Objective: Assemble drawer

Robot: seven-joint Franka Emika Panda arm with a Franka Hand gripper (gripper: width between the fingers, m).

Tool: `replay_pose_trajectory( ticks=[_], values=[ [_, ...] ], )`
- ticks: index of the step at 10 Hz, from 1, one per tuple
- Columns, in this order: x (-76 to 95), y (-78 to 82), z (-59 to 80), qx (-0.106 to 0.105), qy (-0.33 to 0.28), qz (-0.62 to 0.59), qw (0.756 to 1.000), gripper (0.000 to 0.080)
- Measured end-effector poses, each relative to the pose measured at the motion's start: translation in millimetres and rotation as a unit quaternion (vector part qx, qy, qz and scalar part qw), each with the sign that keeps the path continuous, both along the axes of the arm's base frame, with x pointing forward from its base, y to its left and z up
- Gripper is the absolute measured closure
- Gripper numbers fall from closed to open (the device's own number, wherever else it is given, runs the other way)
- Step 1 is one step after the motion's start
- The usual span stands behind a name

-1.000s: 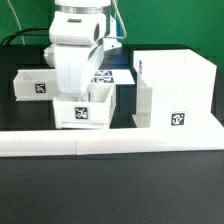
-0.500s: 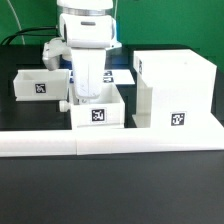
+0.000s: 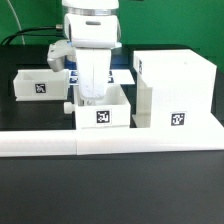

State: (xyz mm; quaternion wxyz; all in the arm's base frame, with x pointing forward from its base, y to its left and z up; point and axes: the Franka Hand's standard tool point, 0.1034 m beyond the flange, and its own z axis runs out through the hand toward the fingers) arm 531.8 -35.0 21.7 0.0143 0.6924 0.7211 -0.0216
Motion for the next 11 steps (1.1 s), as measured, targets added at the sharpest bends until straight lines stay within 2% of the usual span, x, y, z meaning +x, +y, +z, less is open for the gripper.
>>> replay_pose_trajectory(
  ticks=[3, 5, 11],
  values=[
    [1.9, 2.4, -1.5, 0.001, -0.017, -0.011, 1.000, 0.0757],
    [10.2, 9.3, -0.9, 0.003, -0.019, -0.021, 1.000, 0.0757],
    [10.5, 10.6, -7.3, 0.003, -0.017, -0.040, 0.999, 0.0757]
  ],
)
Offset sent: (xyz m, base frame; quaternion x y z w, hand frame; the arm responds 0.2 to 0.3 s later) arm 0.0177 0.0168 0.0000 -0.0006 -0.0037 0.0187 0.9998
